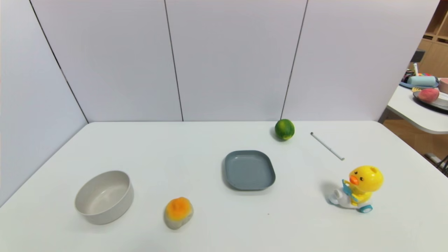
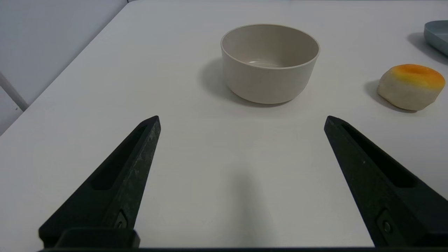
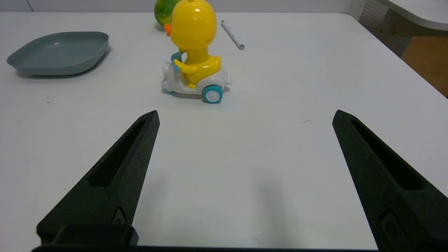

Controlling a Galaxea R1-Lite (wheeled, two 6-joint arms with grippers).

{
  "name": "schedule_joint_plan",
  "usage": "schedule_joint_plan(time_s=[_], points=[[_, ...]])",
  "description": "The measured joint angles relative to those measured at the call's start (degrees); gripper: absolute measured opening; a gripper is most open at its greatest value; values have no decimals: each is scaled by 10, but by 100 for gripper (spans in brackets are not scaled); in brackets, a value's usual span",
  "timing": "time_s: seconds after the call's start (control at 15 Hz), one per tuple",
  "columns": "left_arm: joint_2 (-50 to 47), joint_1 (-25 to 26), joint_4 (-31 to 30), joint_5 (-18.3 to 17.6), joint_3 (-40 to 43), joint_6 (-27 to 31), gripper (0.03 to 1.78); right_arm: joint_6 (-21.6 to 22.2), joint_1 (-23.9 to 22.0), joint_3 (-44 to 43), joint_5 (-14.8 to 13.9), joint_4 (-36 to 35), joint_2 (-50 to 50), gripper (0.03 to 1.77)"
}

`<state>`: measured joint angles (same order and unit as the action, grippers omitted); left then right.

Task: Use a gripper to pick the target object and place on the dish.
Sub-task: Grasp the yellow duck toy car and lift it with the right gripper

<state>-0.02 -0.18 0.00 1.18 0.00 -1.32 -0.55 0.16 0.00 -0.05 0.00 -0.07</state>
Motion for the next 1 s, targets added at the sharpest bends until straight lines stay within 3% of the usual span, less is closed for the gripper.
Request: schedule_joint_plan(time_s=[0.67,1.0], points=[[0,0,0,0,0,0,169,-20,0,-1,10,0,10,171],[0,0,0,0,0,0,169,-48,18,-28,18,-45,109,171]])
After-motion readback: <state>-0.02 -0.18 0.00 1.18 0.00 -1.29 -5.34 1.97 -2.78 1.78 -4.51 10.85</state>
